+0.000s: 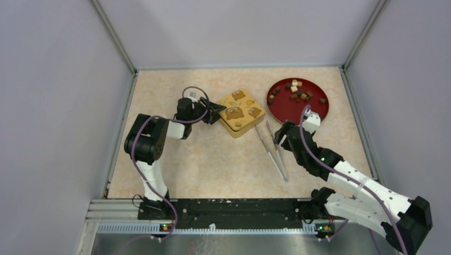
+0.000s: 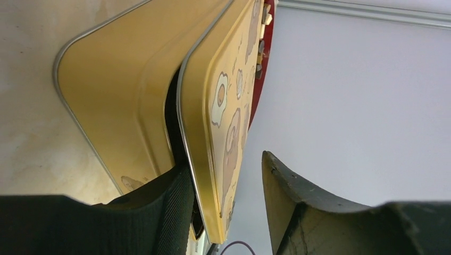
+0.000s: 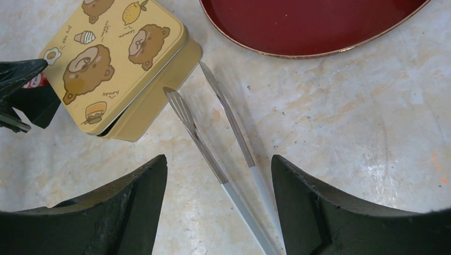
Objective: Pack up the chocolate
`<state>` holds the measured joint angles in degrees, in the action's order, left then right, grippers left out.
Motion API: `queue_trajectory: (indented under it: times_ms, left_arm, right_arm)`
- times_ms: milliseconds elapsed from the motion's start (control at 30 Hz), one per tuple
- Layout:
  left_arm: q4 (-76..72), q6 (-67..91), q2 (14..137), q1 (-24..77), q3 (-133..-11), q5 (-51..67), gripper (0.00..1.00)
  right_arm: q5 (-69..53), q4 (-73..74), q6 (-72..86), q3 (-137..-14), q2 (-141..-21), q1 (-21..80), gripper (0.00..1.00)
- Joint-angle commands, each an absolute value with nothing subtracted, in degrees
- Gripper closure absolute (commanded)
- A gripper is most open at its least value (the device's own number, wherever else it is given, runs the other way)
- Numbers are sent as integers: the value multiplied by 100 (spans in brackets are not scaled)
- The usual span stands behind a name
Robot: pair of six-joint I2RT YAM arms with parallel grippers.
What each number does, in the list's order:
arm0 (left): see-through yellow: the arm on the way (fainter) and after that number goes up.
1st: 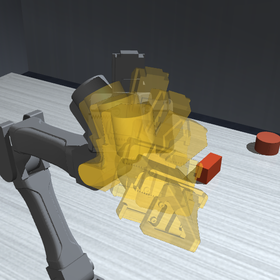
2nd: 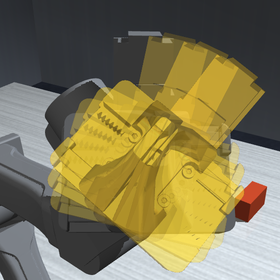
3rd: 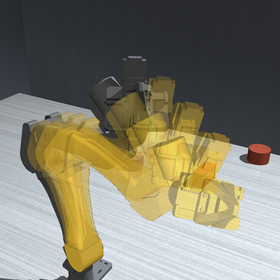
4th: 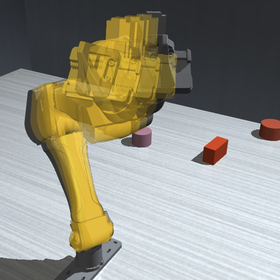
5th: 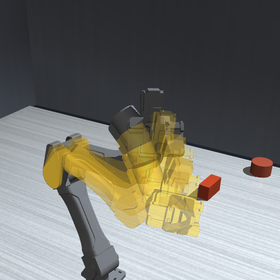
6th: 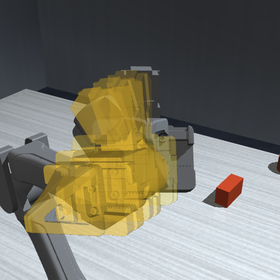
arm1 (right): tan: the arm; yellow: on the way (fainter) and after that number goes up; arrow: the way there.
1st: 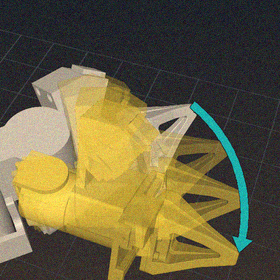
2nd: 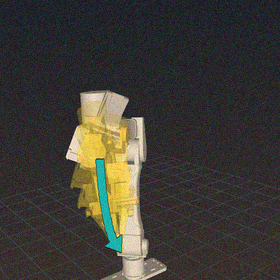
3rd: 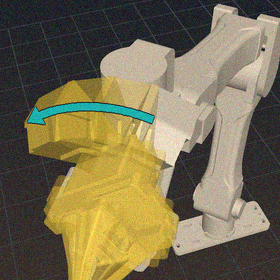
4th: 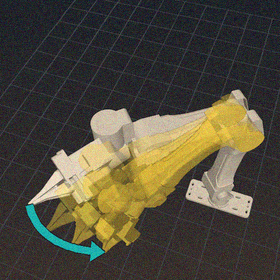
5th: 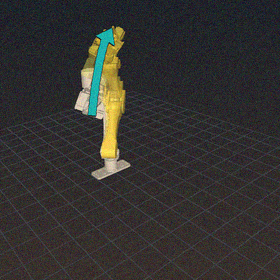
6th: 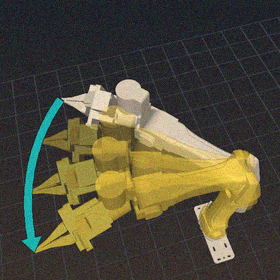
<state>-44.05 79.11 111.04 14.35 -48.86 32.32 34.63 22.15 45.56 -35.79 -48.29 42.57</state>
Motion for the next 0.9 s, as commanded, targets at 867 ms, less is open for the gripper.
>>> queue_trajectory:
  times_ms: [867]
  left_arm:
    - [-1396,5280,9553,914,-5207,2626,22]
  right_arm:
    - [1922,578,3184,-4785,-6784,3805,28]
